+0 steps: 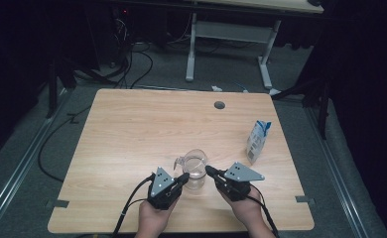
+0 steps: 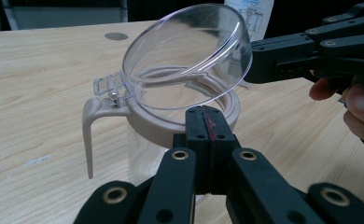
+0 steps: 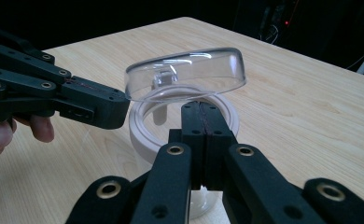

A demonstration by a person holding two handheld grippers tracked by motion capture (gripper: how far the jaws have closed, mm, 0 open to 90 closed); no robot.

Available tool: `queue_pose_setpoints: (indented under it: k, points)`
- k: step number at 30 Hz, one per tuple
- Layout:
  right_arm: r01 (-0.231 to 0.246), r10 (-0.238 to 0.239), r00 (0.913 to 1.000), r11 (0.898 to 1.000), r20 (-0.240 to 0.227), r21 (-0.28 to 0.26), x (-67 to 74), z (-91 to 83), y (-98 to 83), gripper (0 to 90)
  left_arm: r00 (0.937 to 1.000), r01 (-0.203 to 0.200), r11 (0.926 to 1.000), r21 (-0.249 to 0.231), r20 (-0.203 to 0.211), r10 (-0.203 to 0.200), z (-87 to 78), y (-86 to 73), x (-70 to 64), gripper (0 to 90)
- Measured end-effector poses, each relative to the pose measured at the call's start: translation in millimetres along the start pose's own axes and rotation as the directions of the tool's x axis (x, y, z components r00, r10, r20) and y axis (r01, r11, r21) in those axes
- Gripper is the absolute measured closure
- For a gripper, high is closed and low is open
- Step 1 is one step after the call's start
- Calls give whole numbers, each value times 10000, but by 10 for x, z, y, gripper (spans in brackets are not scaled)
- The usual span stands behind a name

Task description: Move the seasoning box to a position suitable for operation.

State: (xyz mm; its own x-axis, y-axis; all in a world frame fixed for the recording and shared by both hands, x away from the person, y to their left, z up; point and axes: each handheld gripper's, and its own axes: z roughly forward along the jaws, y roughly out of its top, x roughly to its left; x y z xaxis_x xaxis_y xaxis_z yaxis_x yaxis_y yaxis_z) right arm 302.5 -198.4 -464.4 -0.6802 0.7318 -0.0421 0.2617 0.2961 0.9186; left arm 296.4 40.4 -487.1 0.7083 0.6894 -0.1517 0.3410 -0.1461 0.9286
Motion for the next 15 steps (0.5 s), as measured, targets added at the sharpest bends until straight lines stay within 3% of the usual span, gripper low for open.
queue_pose_setpoints:
  k: [15]
  points:
    - [-204, 206, 9997, 9997, -101, 128, -20, 101, -66, 898, 9999, 115, 9998, -148, -8, -116, 0, 15, 6, 900]
